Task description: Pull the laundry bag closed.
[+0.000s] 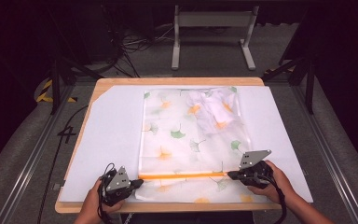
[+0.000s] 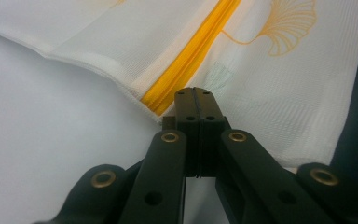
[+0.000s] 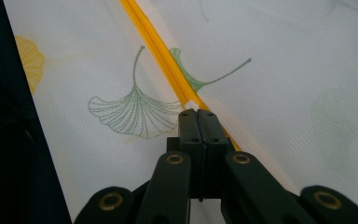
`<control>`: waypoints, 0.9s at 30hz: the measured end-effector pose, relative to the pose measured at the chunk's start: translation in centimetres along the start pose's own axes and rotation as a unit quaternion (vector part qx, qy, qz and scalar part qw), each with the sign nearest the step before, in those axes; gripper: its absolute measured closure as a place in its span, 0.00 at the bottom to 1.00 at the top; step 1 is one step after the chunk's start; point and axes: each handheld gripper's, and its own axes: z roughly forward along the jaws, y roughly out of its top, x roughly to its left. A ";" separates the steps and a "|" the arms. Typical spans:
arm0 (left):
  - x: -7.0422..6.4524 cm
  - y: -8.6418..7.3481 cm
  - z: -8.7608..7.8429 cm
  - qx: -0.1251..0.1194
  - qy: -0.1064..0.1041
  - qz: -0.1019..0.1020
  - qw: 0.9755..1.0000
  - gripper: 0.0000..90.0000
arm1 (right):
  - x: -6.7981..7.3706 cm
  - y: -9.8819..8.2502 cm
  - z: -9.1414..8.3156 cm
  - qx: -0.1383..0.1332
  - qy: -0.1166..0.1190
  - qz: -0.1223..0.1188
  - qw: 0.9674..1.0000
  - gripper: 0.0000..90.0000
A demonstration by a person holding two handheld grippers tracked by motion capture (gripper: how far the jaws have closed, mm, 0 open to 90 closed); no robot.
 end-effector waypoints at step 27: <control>0.0 0.1 0.0 0.003 -0.002 -0.002 1.000 1.00 | -1.3 -2.5 -2.3 0.007 -0.024 0.027 0.999 1.00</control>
